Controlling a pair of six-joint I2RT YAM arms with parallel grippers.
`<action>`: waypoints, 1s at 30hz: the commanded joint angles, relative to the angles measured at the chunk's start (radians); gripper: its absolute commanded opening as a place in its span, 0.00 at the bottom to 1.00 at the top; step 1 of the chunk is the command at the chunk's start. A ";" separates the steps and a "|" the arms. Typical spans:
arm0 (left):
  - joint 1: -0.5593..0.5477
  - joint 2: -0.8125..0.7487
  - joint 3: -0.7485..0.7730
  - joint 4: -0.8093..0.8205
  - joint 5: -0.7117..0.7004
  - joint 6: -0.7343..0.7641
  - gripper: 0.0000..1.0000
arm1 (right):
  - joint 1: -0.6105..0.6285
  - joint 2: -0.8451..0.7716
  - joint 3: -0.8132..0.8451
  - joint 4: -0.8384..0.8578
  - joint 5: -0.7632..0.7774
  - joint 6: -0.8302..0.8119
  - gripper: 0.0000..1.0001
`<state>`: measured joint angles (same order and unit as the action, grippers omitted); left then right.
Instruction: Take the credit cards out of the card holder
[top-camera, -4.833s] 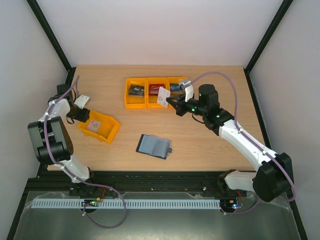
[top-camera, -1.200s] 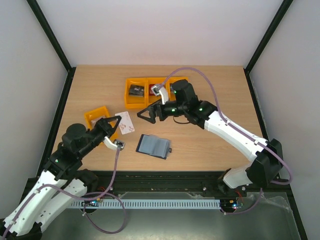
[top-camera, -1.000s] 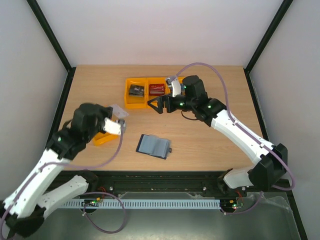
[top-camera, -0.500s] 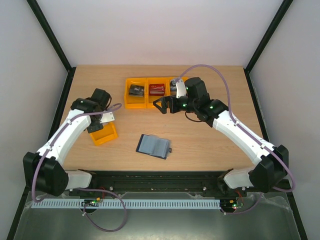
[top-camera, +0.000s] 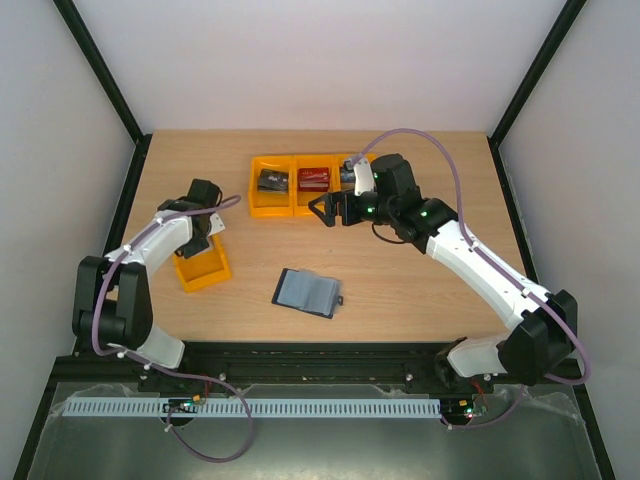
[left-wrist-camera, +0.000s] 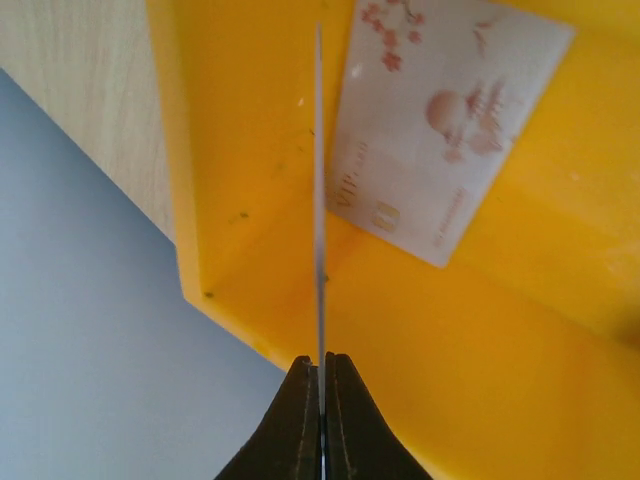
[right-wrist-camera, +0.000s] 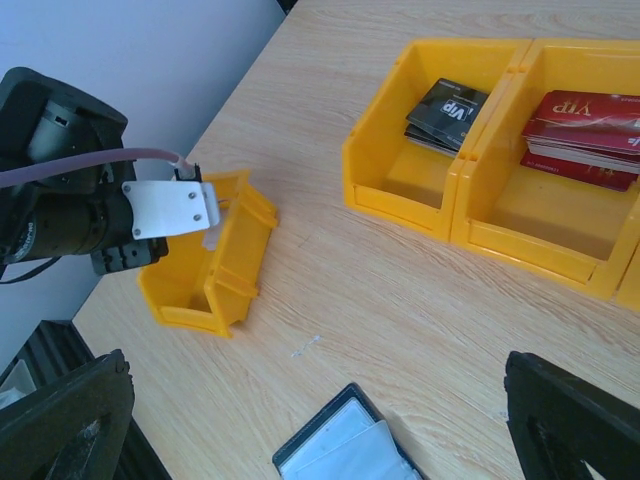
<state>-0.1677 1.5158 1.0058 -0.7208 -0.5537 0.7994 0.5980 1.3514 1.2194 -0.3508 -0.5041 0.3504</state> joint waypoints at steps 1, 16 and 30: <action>0.007 0.017 -0.015 0.148 -0.039 0.020 0.02 | -0.007 -0.012 -0.007 -0.016 0.014 -0.014 0.99; 0.005 0.051 -0.119 0.307 -0.101 0.131 0.02 | -0.012 -0.018 -0.007 -0.014 0.004 -0.025 0.99; 0.005 0.060 -0.042 0.169 -0.049 0.105 0.57 | -0.015 -0.034 -0.013 -0.017 0.006 -0.037 0.99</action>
<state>-0.1631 1.5799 0.9066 -0.4534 -0.6342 0.9268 0.5884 1.3468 1.2179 -0.3561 -0.5014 0.3298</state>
